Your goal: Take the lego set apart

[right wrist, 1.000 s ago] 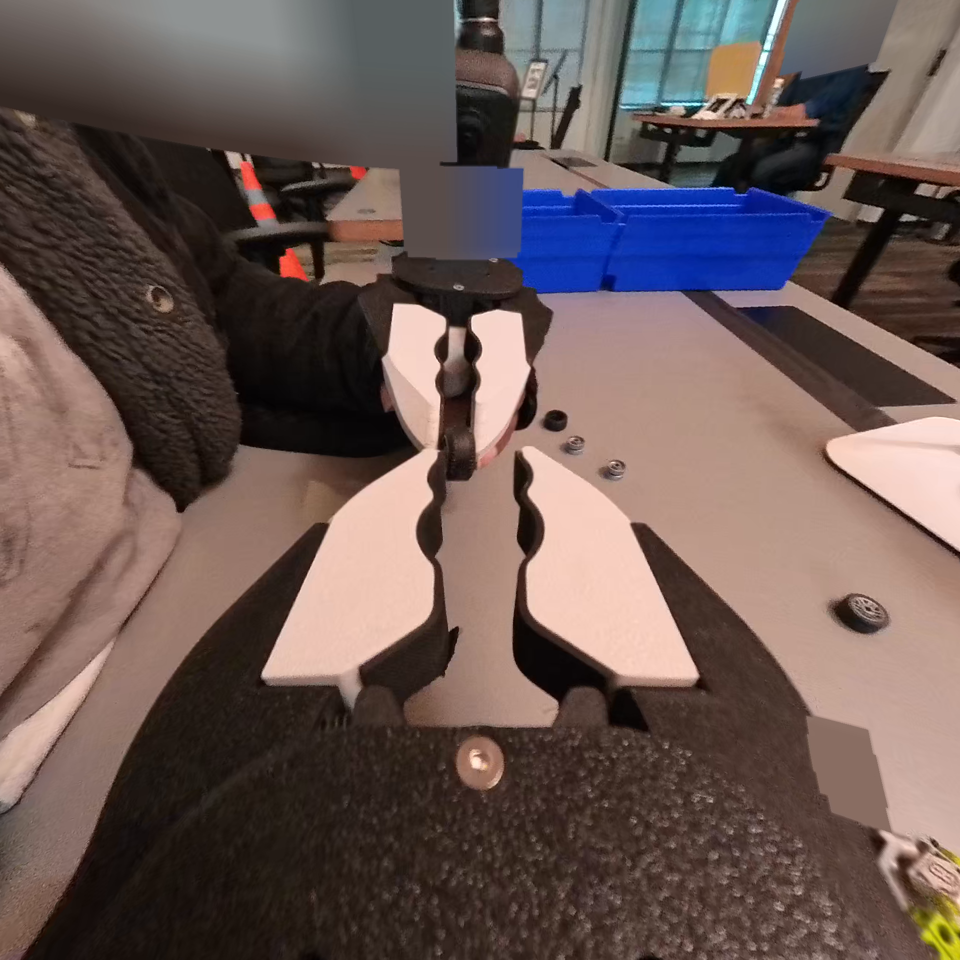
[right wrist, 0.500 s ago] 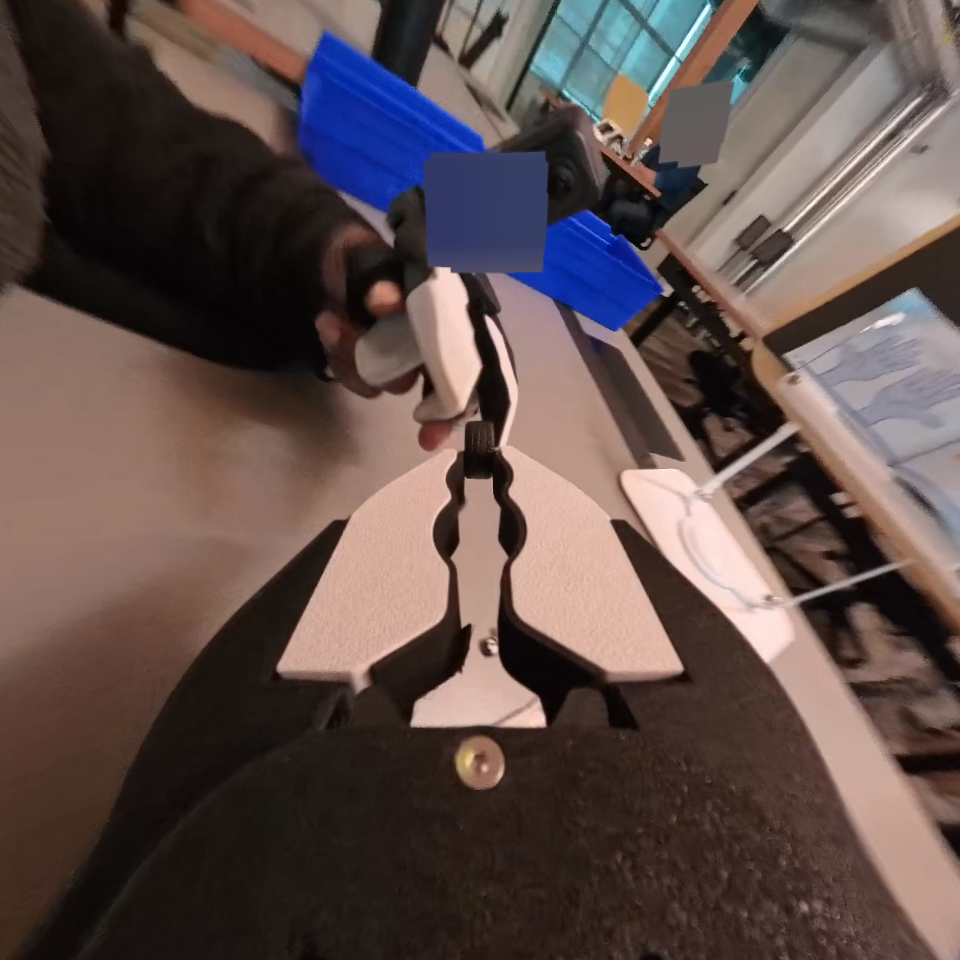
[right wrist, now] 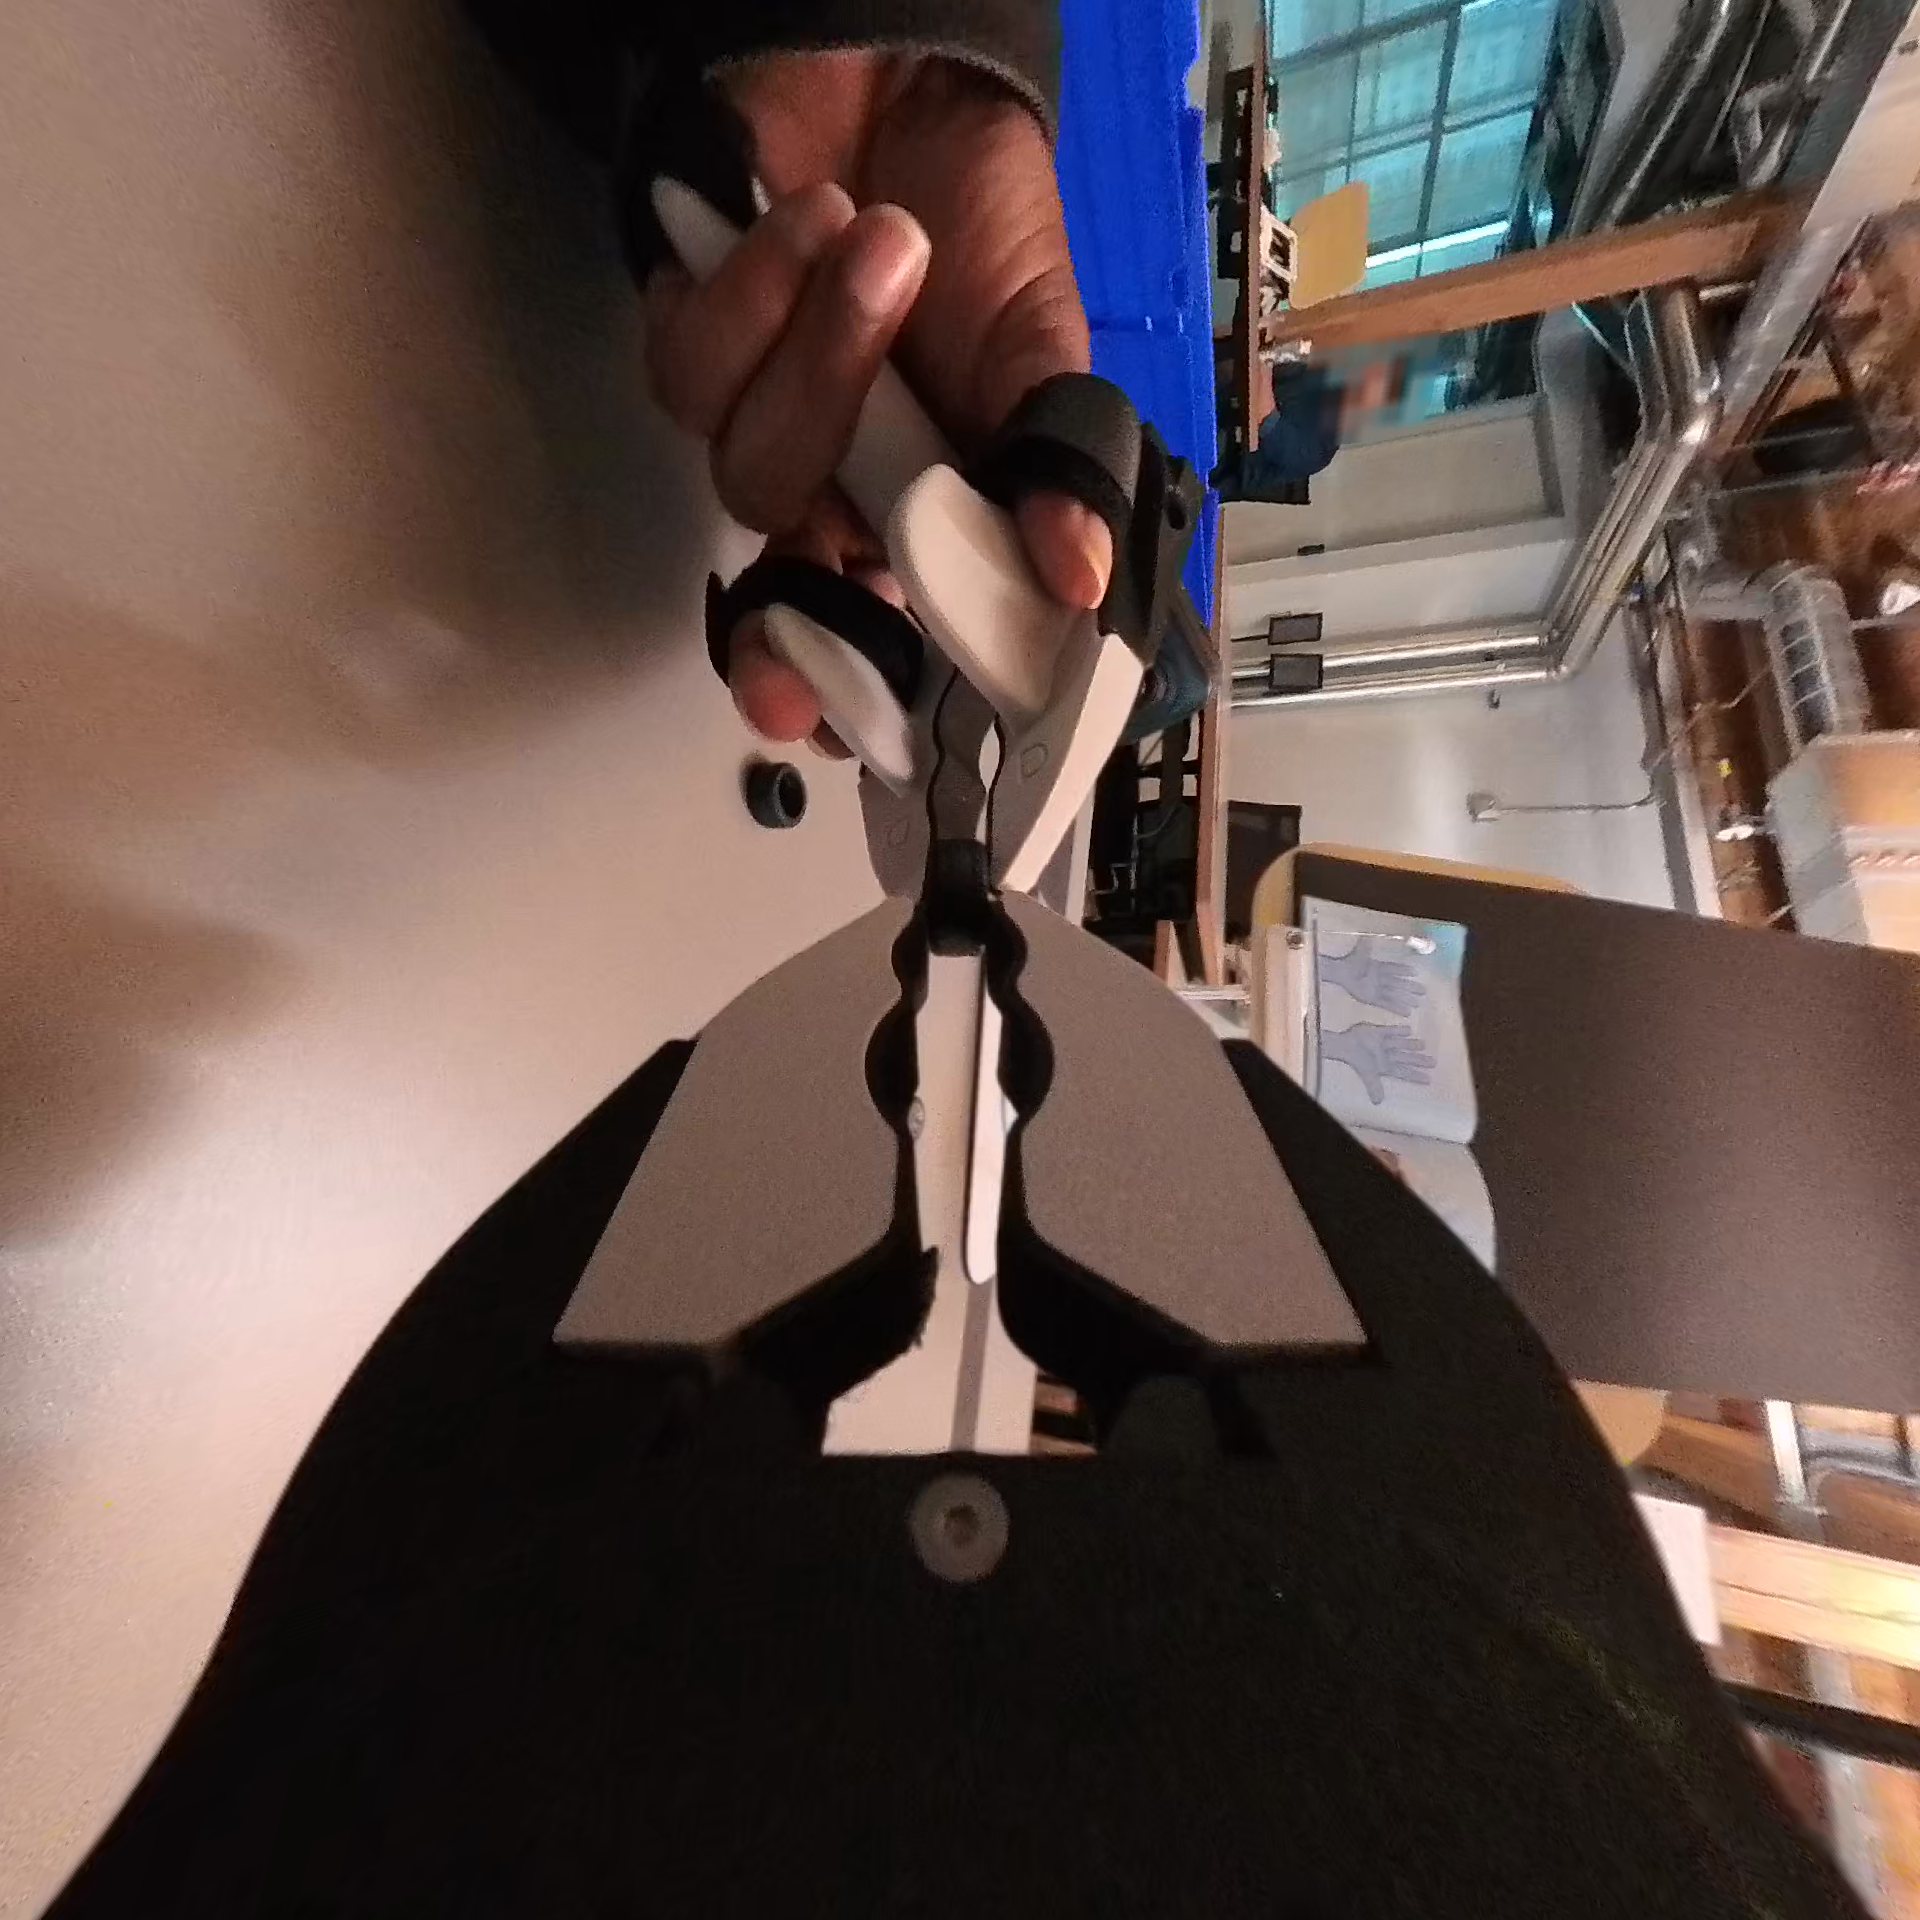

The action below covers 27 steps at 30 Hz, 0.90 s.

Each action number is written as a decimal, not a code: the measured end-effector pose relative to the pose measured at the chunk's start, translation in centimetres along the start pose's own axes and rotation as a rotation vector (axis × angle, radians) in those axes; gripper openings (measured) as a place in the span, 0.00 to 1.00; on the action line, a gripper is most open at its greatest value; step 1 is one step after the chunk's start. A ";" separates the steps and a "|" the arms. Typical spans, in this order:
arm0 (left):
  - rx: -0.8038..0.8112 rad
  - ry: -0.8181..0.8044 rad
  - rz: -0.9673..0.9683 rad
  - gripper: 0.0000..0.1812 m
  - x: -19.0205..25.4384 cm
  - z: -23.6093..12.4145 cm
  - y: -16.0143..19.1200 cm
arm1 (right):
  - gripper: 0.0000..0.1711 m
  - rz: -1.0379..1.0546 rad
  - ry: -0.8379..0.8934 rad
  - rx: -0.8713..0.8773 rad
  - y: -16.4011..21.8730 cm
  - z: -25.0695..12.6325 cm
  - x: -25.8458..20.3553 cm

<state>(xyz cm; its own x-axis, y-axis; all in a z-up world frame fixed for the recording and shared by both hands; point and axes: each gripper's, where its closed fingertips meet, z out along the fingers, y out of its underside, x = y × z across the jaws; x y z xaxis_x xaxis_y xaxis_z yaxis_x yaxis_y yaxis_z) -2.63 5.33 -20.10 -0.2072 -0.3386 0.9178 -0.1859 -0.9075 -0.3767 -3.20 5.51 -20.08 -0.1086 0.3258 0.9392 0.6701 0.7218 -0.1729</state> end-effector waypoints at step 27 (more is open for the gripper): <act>-0.009 -0.417 1.081 0.05 2.8 0.8 -0.8 | 0.07 1.298 -0.243 0.284 -0.3 -0.6 1.7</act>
<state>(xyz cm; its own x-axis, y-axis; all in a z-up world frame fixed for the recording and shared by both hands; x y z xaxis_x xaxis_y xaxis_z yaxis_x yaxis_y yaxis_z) -2.26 4.86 -17.16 0.0706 -0.9938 0.0856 -0.1127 -0.0933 -0.9892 -3.16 5.48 -18.24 0.3363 0.9416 -0.0180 0.2166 -0.0959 -0.9715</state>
